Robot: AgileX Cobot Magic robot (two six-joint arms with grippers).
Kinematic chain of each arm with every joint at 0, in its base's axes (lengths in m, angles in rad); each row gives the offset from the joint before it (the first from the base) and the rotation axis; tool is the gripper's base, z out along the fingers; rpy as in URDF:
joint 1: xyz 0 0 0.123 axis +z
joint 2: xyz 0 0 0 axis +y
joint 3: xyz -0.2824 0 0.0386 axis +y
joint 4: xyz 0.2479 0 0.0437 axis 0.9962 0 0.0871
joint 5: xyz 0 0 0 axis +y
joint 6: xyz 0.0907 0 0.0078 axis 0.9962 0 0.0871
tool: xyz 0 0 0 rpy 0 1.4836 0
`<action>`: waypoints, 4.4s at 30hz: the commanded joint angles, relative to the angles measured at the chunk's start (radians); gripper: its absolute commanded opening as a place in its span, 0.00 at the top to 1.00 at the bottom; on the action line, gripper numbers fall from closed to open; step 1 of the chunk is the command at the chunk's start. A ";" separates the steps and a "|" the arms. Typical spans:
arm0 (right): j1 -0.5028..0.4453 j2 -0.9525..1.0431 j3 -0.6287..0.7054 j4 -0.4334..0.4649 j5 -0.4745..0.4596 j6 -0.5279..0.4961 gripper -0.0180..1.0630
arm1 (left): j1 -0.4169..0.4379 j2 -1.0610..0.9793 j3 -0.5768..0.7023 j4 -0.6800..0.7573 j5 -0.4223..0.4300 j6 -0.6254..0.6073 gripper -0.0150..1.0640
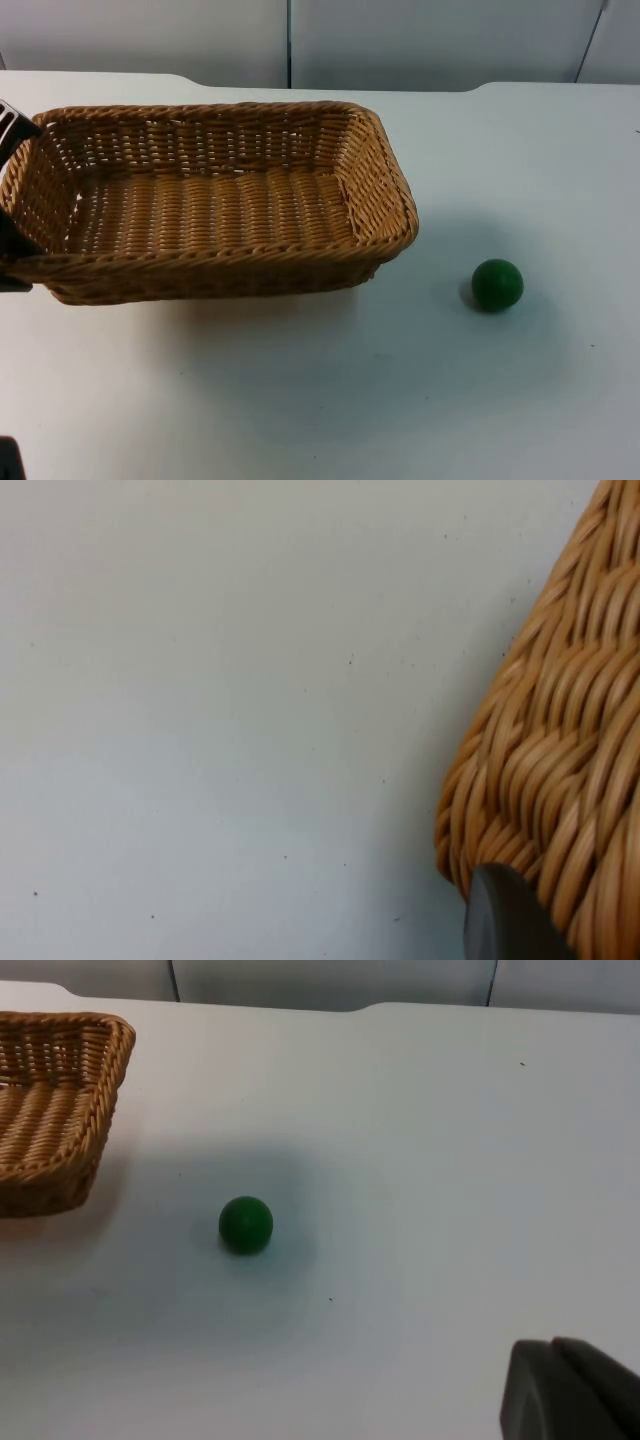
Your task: Pick up the basket with the left hand and place the ball into the basket with the right hand.
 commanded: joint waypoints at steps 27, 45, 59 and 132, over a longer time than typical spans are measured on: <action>-0.008 0.367 -0.034 -0.011 -0.158 0.003 0.99 | 0.002 -0.013 0.000 -0.014 -0.005 -0.005 0.99; 0.253 1.443 -0.259 -0.086 -0.688 0.144 0.35 | 0.002 -0.013 0.000 -0.014 -0.007 -0.005 0.99; 0.283 1.873 -0.350 -0.085 -0.918 0.166 0.35 | 0.002 -0.013 0.000 -0.012 -0.011 -0.005 0.99; 0.679 2.174 -1.049 0.200 -0.695 -0.186 0.99 | 0.002 -0.013 0.000 -0.012 -0.011 -0.005 0.99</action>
